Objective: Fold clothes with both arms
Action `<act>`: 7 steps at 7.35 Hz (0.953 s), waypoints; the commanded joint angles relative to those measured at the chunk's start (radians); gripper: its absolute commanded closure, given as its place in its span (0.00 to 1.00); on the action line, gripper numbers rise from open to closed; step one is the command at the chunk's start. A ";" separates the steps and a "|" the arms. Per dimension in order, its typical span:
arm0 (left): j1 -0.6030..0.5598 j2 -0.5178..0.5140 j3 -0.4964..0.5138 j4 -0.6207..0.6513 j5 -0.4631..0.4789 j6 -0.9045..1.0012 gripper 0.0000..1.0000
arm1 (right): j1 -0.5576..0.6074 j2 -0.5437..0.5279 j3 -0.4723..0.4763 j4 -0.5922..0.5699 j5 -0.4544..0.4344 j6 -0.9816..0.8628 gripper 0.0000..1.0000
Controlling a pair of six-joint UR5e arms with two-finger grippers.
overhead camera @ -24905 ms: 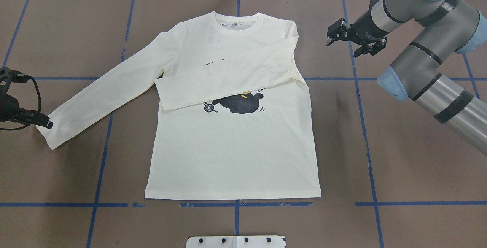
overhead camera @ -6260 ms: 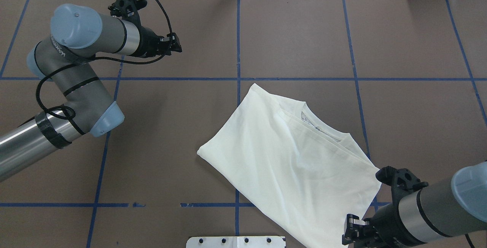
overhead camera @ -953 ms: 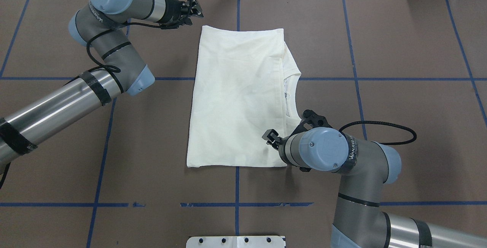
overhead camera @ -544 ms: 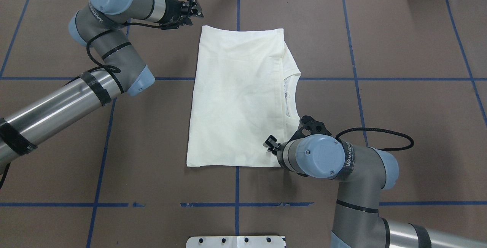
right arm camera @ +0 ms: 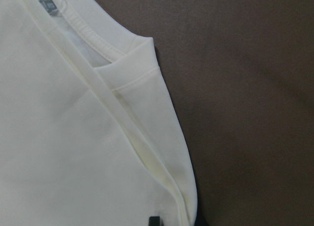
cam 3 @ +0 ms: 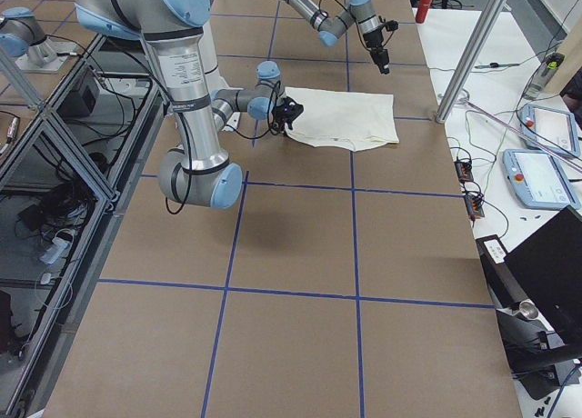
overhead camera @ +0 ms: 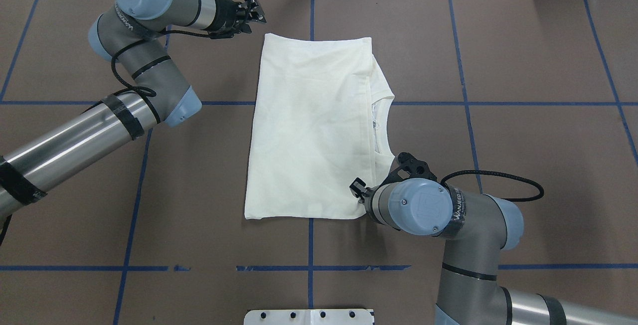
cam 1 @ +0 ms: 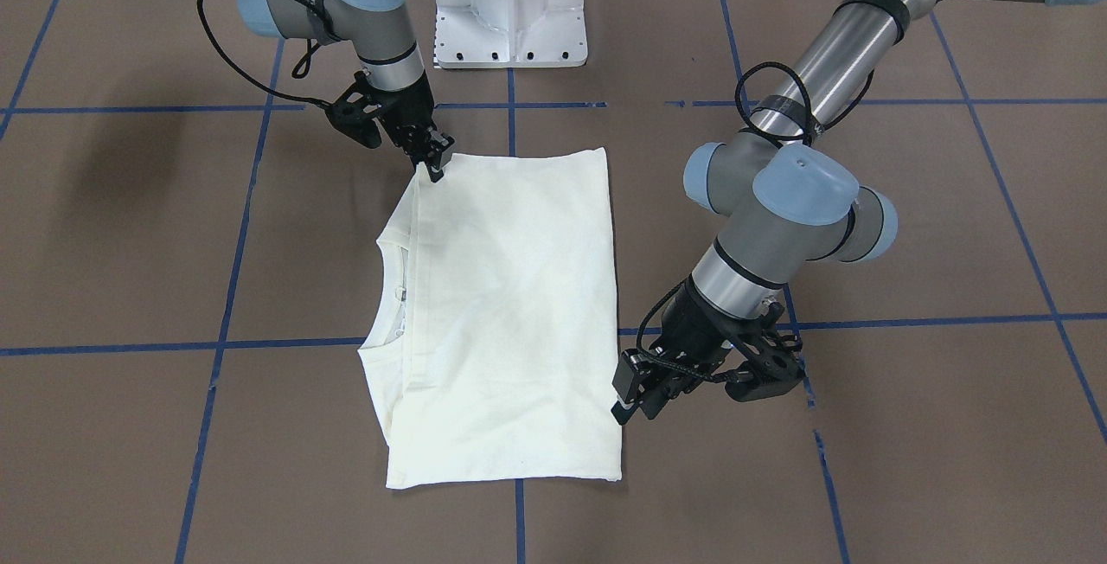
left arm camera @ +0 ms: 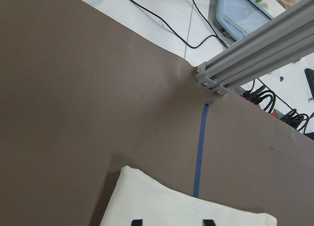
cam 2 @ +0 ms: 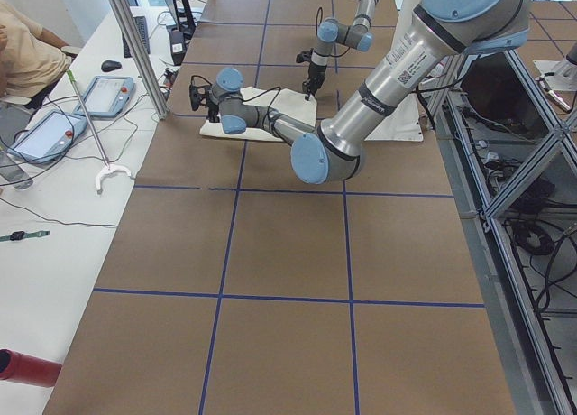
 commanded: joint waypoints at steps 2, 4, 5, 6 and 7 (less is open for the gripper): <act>0.000 0.004 -0.005 0.003 0.000 -0.002 0.50 | 0.007 -0.007 0.031 0.000 0.000 0.003 1.00; 0.022 0.030 -0.094 0.014 -0.005 -0.084 0.50 | 0.008 -0.042 0.095 -0.002 0.001 0.003 1.00; 0.052 0.097 -0.239 0.071 -0.003 -0.171 0.50 | 0.007 -0.060 0.118 -0.002 0.001 0.003 1.00; 0.124 0.216 -0.425 0.122 0.014 -0.240 0.49 | 0.007 -0.086 0.143 0.000 0.005 0.002 1.00; 0.220 0.361 -0.596 0.158 0.099 -0.302 0.49 | 0.005 -0.102 0.149 0.002 0.010 0.002 1.00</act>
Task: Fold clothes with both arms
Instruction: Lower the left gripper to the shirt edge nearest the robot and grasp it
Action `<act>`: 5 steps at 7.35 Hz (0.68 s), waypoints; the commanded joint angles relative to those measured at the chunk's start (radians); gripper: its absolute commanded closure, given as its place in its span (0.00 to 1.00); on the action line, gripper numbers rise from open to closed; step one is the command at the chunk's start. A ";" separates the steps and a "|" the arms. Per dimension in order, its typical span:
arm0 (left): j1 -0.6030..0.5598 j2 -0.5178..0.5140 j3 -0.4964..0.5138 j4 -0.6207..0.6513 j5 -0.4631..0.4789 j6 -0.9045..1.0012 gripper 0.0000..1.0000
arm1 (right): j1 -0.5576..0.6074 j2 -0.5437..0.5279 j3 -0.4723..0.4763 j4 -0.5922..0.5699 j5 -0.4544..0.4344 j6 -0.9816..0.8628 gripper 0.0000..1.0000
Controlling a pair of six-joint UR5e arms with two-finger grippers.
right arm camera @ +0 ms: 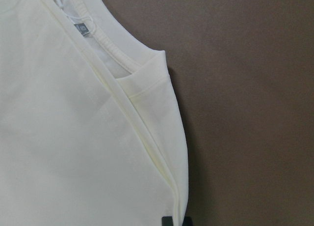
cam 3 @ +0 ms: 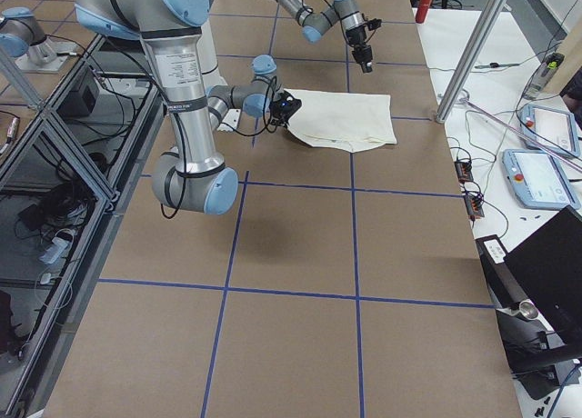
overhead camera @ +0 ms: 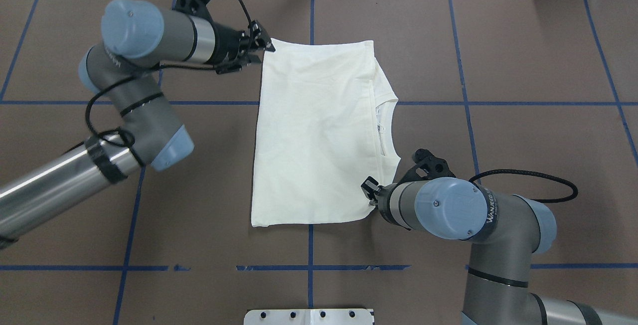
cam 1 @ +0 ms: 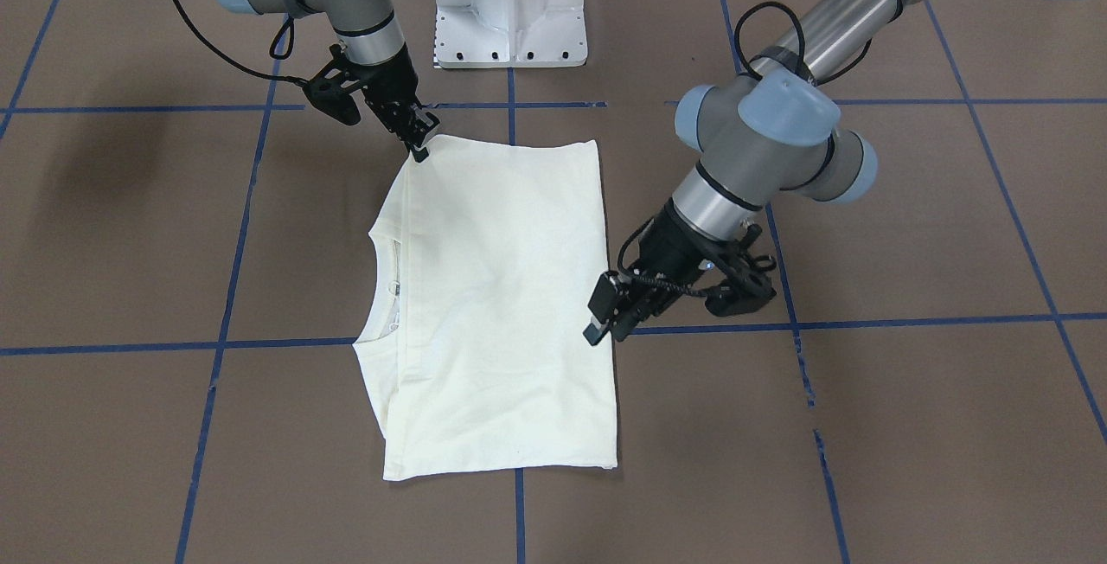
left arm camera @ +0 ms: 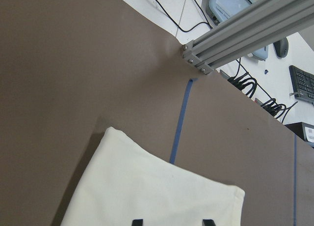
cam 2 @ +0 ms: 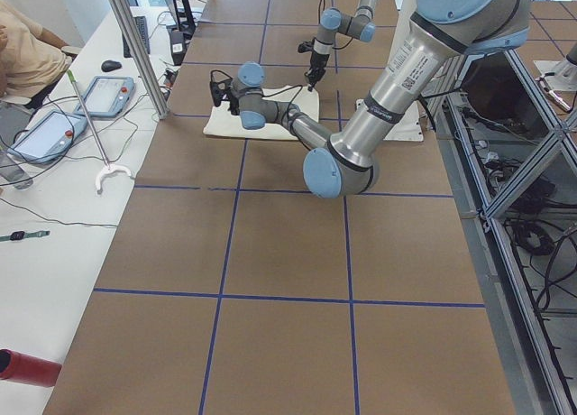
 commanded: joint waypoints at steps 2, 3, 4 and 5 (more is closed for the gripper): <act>0.346 0.227 -0.390 0.389 0.269 -0.115 0.45 | -0.001 -0.026 0.017 0.002 0.002 -0.004 1.00; 0.418 0.241 -0.398 0.391 0.311 -0.229 0.45 | -0.003 -0.026 0.015 0.003 0.001 -0.004 1.00; 0.478 0.246 -0.397 0.395 0.345 -0.268 0.45 | -0.003 -0.024 0.018 0.003 0.001 -0.004 1.00; 0.501 0.249 -0.383 0.394 0.360 -0.276 0.45 | -0.003 -0.024 0.018 0.003 -0.001 -0.004 1.00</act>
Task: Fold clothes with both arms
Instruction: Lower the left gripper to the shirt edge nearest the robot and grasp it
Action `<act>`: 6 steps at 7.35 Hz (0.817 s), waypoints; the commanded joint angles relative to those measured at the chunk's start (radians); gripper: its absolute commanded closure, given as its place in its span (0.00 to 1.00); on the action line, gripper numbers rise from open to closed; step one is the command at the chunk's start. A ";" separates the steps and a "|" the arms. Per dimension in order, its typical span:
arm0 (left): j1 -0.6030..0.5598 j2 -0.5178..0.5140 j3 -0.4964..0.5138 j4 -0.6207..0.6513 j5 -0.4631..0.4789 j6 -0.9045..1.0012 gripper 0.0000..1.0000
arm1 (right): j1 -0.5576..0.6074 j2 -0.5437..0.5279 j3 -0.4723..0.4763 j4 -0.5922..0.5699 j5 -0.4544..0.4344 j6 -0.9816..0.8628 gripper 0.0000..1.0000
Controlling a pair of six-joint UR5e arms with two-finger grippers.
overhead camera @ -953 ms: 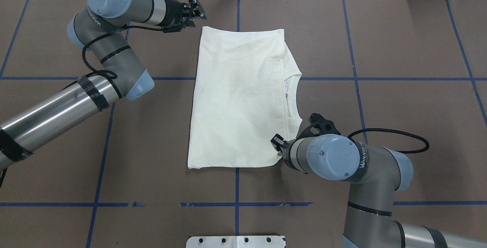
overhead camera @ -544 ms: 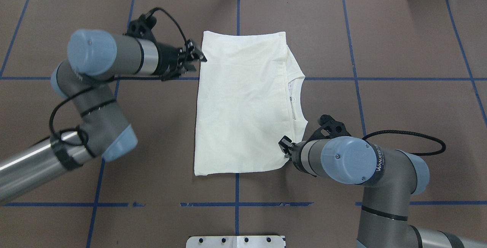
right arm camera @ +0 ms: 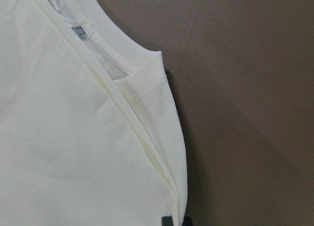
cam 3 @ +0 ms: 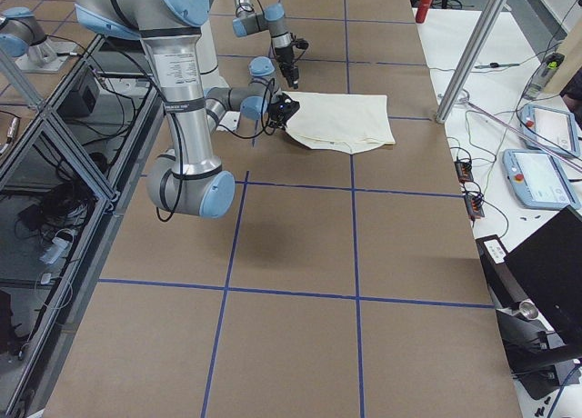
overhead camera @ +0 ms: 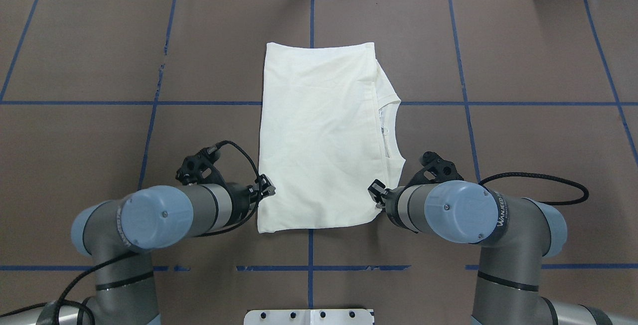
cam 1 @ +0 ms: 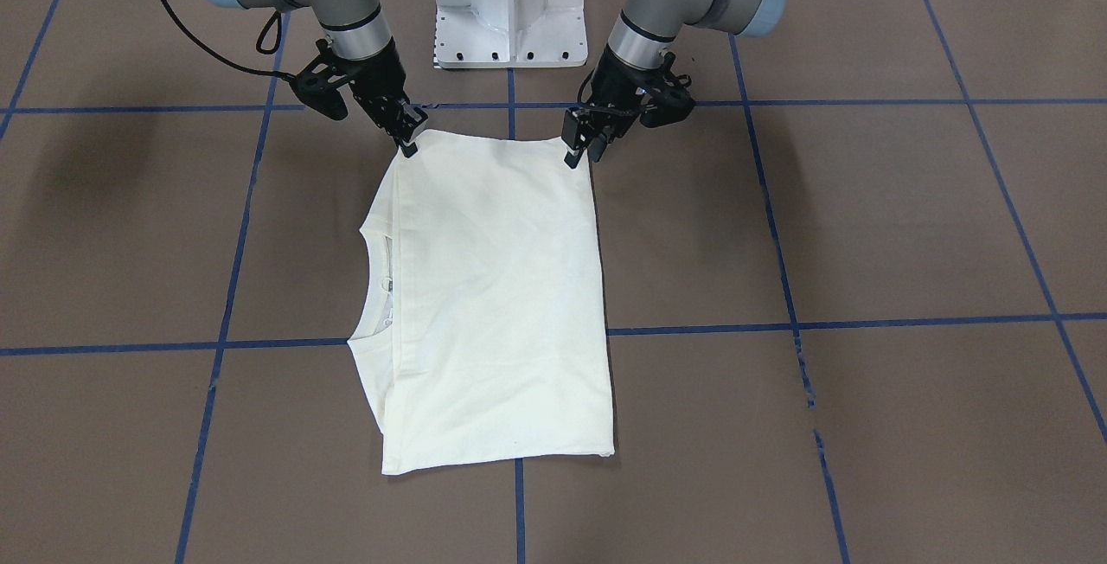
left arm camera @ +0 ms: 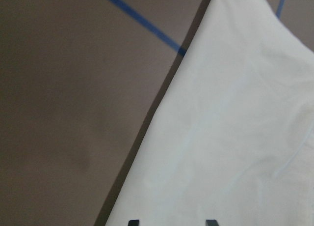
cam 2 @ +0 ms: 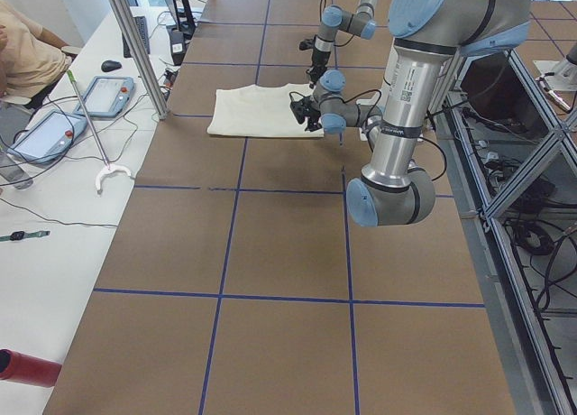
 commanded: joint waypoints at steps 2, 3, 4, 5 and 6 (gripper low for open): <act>0.074 0.021 0.005 0.008 0.036 -0.072 0.45 | 0.000 0.000 -0.001 0.000 -0.003 0.000 1.00; 0.076 0.023 0.005 0.008 0.036 -0.072 0.46 | 0.000 0.000 -0.002 0.000 -0.003 0.000 1.00; 0.076 0.024 0.009 0.010 0.036 -0.072 0.47 | 0.000 0.002 -0.001 0.000 -0.003 0.000 1.00; 0.079 0.023 0.009 0.010 0.034 -0.075 0.59 | 0.000 0.000 0.001 0.000 -0.003 0.000 1.00; 0.079 0.023 0.009 0.010 0.034 -0.088 0.78 | 0.000 0.000 0.001 0.000 -0.003 0.000 1.00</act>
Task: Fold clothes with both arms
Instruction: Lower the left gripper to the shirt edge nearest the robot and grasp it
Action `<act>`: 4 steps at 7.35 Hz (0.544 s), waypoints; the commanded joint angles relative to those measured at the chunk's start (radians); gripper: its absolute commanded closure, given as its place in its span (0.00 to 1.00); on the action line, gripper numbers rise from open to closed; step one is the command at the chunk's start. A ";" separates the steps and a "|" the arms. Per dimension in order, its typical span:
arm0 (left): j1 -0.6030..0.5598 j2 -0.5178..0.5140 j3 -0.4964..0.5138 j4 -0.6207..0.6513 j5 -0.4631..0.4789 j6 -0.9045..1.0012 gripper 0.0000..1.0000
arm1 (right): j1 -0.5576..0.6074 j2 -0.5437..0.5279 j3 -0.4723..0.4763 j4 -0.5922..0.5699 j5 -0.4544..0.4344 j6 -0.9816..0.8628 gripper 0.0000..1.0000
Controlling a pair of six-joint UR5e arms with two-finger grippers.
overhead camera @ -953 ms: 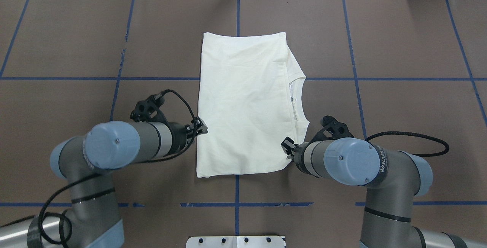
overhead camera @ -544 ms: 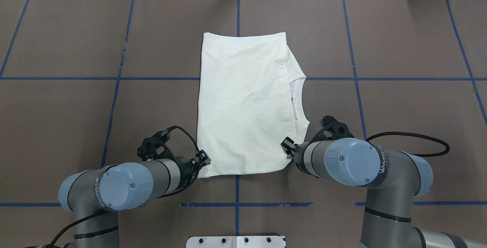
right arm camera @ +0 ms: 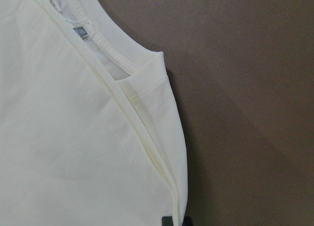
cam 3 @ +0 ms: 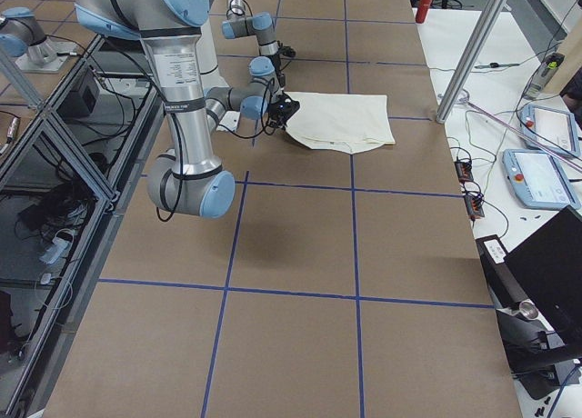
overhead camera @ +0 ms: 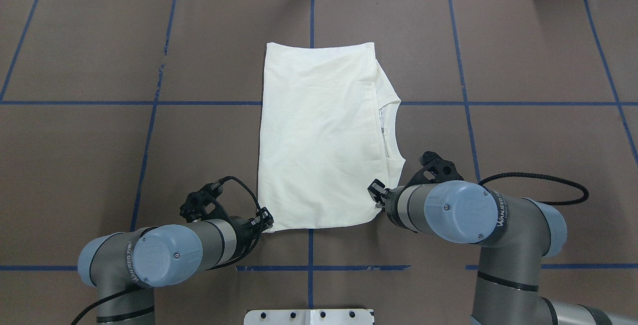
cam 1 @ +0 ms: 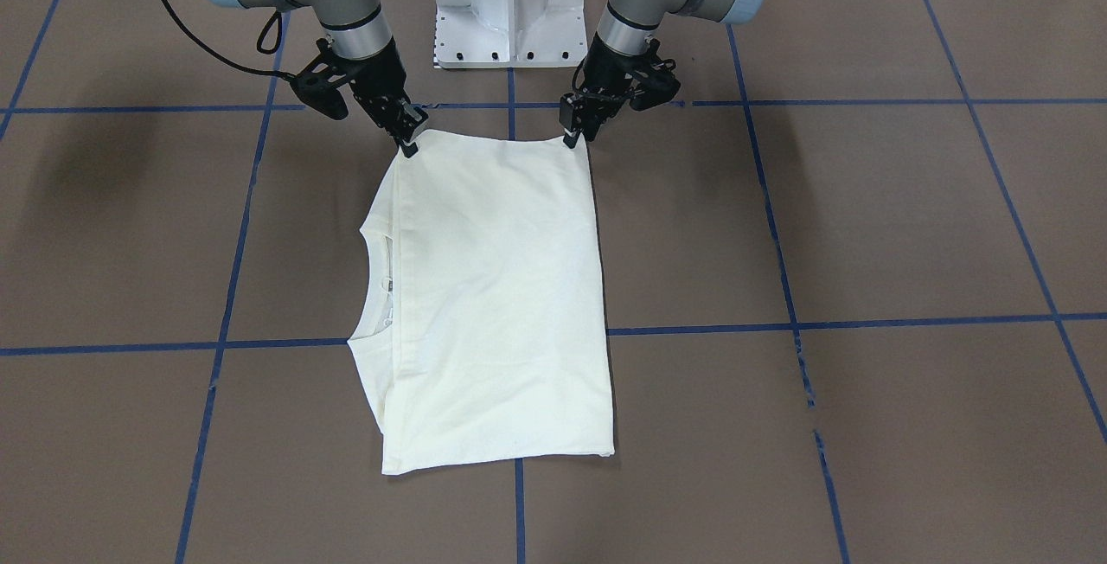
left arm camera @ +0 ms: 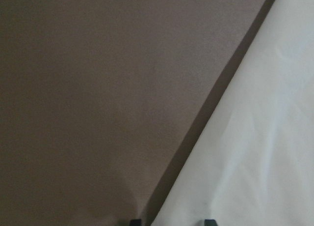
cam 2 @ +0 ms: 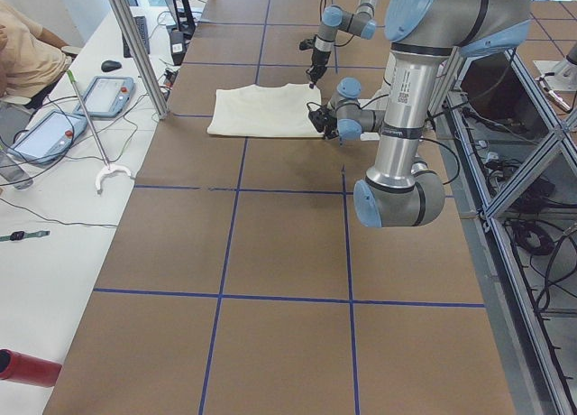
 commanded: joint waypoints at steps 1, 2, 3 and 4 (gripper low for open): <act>0.001 0.000 0.001 0.000 -0.001 -0.012 1.00 | 0.000 0.001 0.001 0.002 0.000 0.000 1.00; 0.001 -0.009 -0.004 -0.001 -0.005 -0.011 1.00 | 0.000 0.001 0.002 0.008 0.000 0.000 1.00; -0.003 -0.003 -0.056 0.000 -0.023 -0.011 1.00 | 0.000 -0.002 0.033 0.008 0.000 0.000 1.00; -0.008 0.044 -0.165 0.000 -0.095 -0.014 1.00 | -0.011 -0.022 0.112 0.000 0.008 0.002 1.00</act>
